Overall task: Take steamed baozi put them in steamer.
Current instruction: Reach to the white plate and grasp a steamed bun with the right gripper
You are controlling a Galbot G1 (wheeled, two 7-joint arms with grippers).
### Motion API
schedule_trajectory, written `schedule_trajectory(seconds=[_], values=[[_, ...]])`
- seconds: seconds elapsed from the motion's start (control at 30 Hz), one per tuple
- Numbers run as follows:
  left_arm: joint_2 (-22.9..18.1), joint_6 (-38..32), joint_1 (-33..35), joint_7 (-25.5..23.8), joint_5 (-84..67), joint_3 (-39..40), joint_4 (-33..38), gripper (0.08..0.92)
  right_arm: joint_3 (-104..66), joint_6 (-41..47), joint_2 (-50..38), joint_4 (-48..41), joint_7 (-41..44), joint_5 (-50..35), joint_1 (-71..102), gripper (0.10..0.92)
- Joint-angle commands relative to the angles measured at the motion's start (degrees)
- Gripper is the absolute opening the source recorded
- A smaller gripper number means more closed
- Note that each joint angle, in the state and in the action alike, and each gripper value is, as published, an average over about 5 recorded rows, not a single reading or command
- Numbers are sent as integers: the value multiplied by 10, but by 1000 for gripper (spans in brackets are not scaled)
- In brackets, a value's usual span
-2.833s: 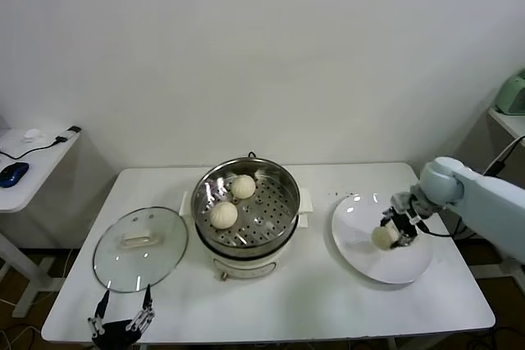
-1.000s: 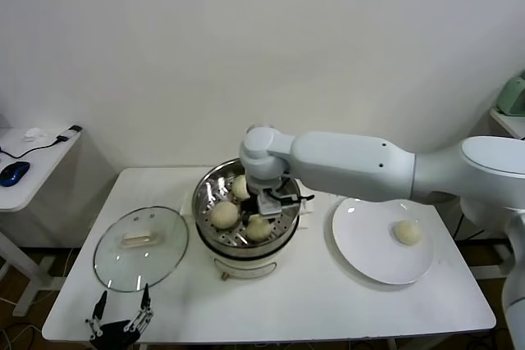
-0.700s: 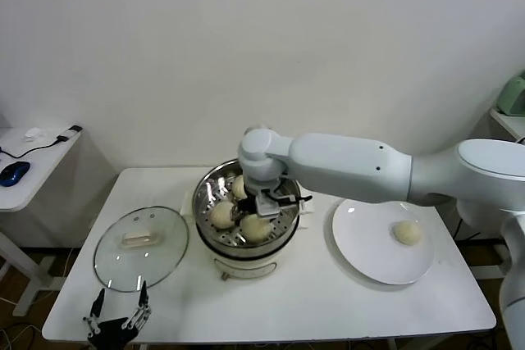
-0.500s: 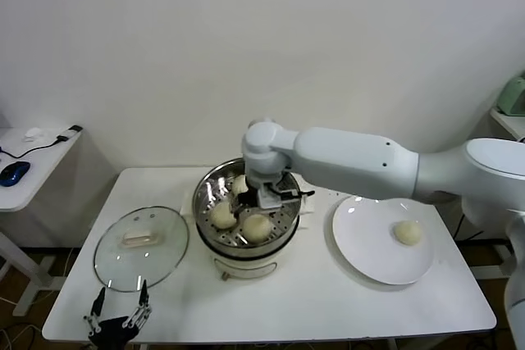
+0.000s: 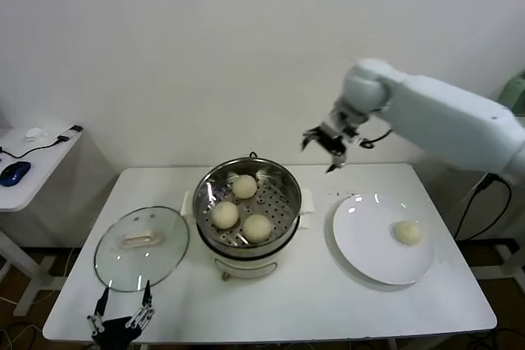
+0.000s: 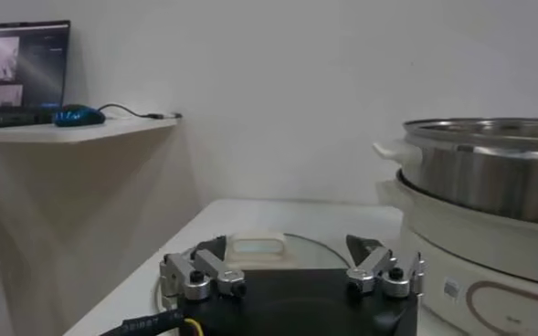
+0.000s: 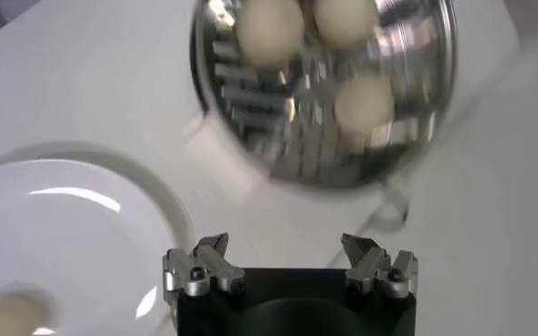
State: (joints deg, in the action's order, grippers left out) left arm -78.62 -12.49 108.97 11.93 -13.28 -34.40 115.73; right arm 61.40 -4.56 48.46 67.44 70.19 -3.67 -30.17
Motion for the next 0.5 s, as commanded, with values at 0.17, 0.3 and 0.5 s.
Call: schedule_trajectory(seconds=[0.17,0.3,0.5], values=[[3,3,2,-1,1,0,-3,823,-133,98,-197,-130,6,-2,238,823],[3,5,2,-1,1,0,-4,823,-153,99,-190,-128,-3,18,280,823],[2,2,6,-1,4,0,-6,823,-163,101,-159,-129,-18,22,306,823]])
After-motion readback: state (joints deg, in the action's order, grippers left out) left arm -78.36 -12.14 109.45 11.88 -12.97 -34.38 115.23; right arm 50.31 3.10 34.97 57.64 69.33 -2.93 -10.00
